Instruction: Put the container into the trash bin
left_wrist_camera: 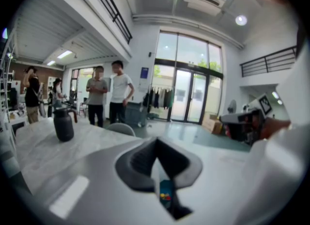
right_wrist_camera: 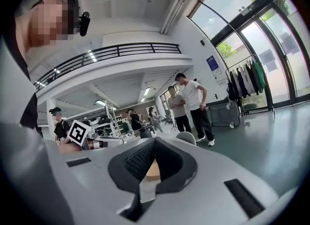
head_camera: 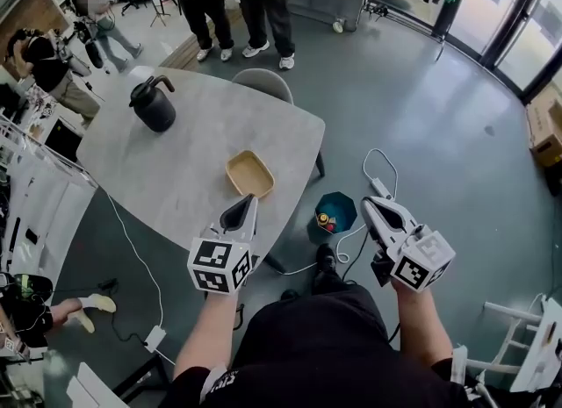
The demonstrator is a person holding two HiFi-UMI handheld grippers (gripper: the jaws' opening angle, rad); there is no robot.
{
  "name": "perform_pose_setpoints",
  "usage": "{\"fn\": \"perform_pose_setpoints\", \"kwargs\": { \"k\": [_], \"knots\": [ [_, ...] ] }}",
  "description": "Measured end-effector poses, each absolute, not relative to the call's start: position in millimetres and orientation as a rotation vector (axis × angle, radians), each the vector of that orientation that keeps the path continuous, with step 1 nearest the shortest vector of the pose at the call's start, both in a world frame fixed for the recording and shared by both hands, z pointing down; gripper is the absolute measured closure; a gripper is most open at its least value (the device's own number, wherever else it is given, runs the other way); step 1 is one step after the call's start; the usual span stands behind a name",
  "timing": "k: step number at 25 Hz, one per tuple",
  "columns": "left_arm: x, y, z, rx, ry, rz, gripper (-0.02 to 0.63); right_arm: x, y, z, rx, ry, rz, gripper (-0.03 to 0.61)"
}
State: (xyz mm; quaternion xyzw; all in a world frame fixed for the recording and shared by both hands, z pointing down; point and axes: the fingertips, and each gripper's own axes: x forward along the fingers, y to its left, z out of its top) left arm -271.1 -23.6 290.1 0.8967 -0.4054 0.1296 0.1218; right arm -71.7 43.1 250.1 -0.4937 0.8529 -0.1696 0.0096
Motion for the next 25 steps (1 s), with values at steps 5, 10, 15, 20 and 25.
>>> {"fn": "perform_pose_setpoints", "kwargs": {
  "k": [5, 10, 15, 20, 25],
  "knots": [
    [-243, -64, 300, 2.564, -1.25, 0.431, 0.604, -47, -7, 256, -1.431, 2.731, -0.551, 0.588],
    [-235, -94, 319, 2.46, -1.354, 0.45, 0.6, -28, -51, 268, -1.3, 2.829, -0.612, 0.588],
    [-240, -99, 348, 2.41, -1.294, 0.526, 0.527, -41, -78, 282, -1.208, 2.913, -0.664, 0.588],
    [-246, -98, 391, 2.403, -1.157, 0.634, 0.477, -67, -92, 296, -1.183, 2.927, -0.712, 0.588],
    [-251, -103, 426, 2.425, -1.054, 0.801, 0.448, -89, -91, 312, -1.154, 2.971, -0.783, 0.588]
  ]
}}
